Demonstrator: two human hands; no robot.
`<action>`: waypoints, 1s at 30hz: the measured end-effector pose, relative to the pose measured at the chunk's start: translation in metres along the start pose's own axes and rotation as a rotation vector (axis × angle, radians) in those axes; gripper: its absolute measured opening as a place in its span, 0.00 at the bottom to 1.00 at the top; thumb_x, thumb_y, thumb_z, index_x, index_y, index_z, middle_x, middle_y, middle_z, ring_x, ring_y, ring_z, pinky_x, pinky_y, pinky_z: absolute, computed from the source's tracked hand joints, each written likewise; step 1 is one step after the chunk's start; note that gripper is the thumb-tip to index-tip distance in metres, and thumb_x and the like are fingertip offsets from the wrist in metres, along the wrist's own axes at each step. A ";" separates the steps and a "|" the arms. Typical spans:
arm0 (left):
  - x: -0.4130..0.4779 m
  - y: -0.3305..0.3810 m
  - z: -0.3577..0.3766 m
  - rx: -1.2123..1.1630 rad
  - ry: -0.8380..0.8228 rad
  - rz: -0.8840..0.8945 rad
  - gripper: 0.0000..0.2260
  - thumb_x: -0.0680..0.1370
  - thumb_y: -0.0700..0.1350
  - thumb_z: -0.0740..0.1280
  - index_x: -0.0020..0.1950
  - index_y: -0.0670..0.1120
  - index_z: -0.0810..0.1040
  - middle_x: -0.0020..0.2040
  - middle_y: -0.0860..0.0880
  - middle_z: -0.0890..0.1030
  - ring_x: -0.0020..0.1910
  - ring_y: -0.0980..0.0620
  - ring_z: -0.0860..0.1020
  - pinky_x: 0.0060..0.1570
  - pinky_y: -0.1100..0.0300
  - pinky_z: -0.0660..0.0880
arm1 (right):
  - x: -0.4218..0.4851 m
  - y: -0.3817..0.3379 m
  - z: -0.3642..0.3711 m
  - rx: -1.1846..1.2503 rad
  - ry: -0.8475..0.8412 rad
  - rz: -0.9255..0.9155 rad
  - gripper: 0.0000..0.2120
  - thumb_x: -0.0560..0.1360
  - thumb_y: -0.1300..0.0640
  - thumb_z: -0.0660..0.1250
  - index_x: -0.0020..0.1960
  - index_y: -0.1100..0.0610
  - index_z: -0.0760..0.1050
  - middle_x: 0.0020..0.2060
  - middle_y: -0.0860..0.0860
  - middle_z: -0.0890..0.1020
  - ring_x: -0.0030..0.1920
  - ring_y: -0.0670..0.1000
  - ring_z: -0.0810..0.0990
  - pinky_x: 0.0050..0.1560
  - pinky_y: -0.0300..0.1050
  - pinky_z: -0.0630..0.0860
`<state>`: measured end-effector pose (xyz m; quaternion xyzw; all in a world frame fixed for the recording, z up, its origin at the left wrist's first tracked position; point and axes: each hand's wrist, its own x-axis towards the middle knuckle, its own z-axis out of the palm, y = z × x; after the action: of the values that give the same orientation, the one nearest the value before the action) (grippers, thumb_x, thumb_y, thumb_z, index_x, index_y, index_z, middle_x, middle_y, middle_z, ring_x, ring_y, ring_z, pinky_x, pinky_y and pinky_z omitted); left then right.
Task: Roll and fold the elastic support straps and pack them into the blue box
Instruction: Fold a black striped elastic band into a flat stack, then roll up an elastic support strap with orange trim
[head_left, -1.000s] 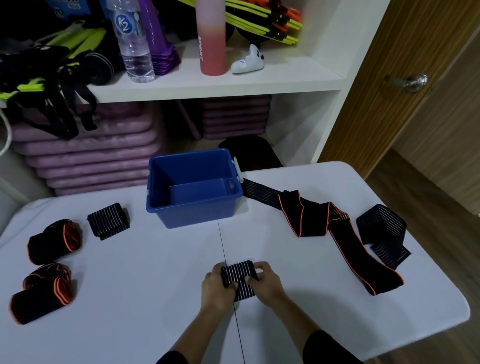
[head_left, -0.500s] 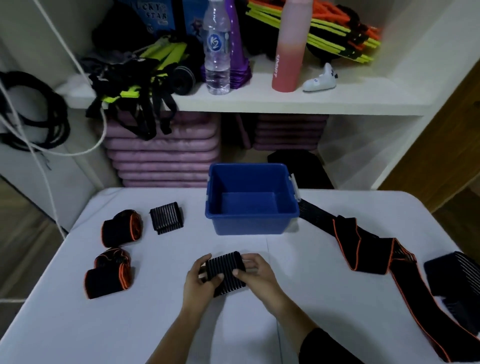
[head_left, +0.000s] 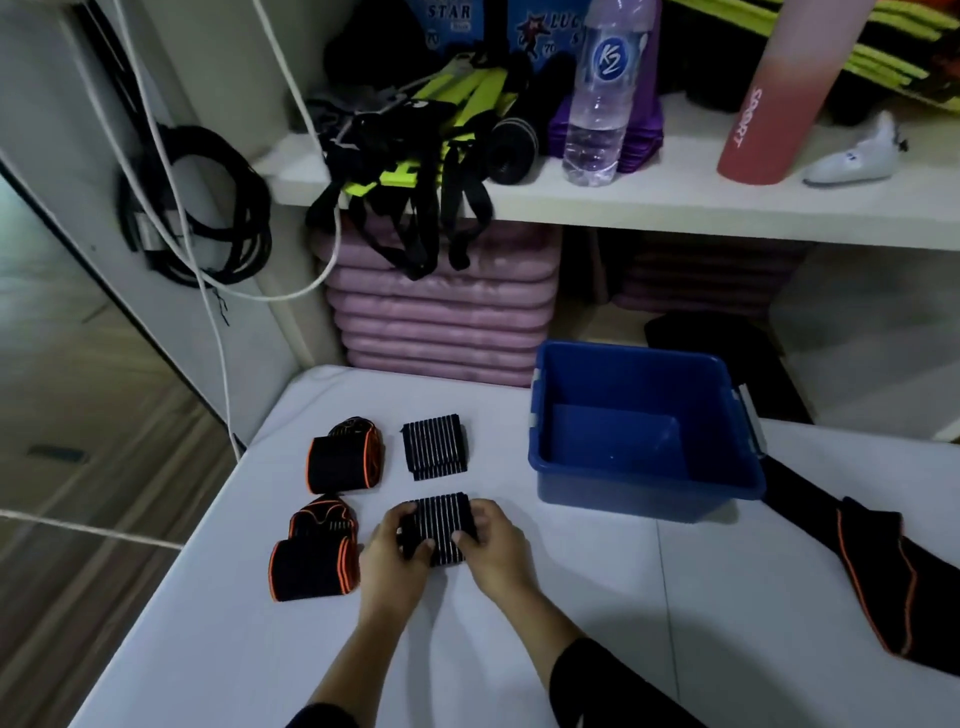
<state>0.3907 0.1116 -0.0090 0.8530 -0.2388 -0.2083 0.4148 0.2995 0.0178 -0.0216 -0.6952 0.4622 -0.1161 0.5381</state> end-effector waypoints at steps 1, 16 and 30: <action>0.003 -0.003 0.000 0.034 -0.025 0.010 0.20 0.73 0.36 0.68 0.64 0.45 0.72 0.56 0.44 0.78 0.53 0.46 0.78 0.55 0.53 0.75 | 0.002 0.001 0.002 -0.023 0.004 -0.010 0.17 0.74 0.62 0.66 0.63 0.55 0.73 0.55 0.51 0.81 0.51 0.47 0.79 0.46 0.24 0.71; -0.031 0.003 0.005 0.311 0.087 0.265 0.19 0.69 0.34 0.70 0.60 0.44 0.76 0.52 0.40 0.74 0.53 0.39 0.71 0.52 0.46 0.73 | -0.045 0.040 -0.036 -0.068 0.003 -0.050 0.16 0.74 0.52 0.68 0.61 0.47 0.73 0.52 0.47 0.79 0.50 0.47 0.80 0.59 0.45 0.77; -0.150 0.077 0.148 0.268 -0.591 0.476 0.18 0.67 0.47 0.59 0.54 0.48 0.79 0.51 0.46 0.79 0.49 0.45 0.76 0.50 0.57 0.73 | -0.192 0.152 -0.212 -0.321 0.575 0.084 0.27 0.69 0.41 0.51 0.58 0.52 0.77 0.53 0.47 0.80 0.53 0.49 0.77 0.55 0.41 0.72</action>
<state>0.1707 0.0673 -0.0076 0.7237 -0.5638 -0.3096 0.2501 -0.0235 0.0302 -0.0037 -0.6903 0.6356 -0.2112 0.2737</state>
